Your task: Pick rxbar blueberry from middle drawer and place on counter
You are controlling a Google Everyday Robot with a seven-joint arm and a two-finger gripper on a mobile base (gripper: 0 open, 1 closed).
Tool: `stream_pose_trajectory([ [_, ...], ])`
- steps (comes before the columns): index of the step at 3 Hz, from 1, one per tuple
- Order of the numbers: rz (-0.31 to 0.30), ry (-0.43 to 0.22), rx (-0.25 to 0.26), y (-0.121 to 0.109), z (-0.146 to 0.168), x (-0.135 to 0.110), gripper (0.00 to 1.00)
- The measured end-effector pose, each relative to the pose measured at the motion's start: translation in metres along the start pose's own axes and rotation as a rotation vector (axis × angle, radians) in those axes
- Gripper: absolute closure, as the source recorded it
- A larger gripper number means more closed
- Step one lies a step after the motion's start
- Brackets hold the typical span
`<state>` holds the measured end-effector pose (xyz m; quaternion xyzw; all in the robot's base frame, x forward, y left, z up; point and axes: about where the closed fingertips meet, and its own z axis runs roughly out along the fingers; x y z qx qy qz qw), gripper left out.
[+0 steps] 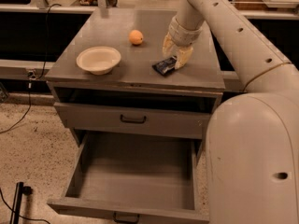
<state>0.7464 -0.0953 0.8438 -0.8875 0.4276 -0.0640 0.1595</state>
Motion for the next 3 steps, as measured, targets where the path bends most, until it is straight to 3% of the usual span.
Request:
stream_pose_trajectory([
  [1, -0.003, 0.018, 0.022, 0.002, -0.013, 0.005, 0.0],
  [2, -0.005, 0.04, 0.032, 0.008, -0.032, 0.014, 0.0],
  [3, -0.005, 0.04, 0.032, 0.008, -0.032, 0.014, 0.0],
])
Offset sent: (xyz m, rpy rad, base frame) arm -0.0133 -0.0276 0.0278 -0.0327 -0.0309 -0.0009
